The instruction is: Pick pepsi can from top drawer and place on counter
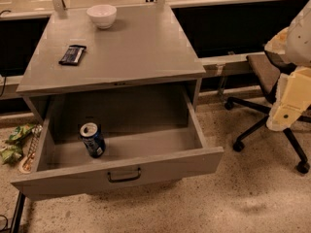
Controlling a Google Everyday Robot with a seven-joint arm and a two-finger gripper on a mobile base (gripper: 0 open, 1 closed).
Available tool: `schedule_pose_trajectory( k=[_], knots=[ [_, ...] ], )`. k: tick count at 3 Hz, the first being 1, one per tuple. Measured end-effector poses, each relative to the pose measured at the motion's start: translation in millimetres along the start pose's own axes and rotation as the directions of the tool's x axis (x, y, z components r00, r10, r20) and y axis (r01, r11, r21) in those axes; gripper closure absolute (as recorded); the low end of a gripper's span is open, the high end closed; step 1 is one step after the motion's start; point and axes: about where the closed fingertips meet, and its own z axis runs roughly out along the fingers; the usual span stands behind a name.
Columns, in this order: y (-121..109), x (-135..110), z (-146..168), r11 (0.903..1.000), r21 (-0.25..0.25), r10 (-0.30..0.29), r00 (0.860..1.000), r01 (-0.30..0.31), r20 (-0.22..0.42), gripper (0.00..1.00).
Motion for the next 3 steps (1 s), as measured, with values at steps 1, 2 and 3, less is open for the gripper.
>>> schedule_pose_trajectory(
  k=[1, 2, 3],
  knots=[
    [0.0, 0.0, 0.0, 1.0000, 0.000, 0.000, 1.000, 0.000, 0.000, 0.00],
    [-0.1, -8.0, 0.4, 0.9998, 0.018, -0.005, 0.999, 0.004, 0.047, 0.00],
    [-2.0, -56.8, 29.5, 0.9984, 0.004, -0.057, 0.977, 0.057, 0.206, 0.00]
  ],
)
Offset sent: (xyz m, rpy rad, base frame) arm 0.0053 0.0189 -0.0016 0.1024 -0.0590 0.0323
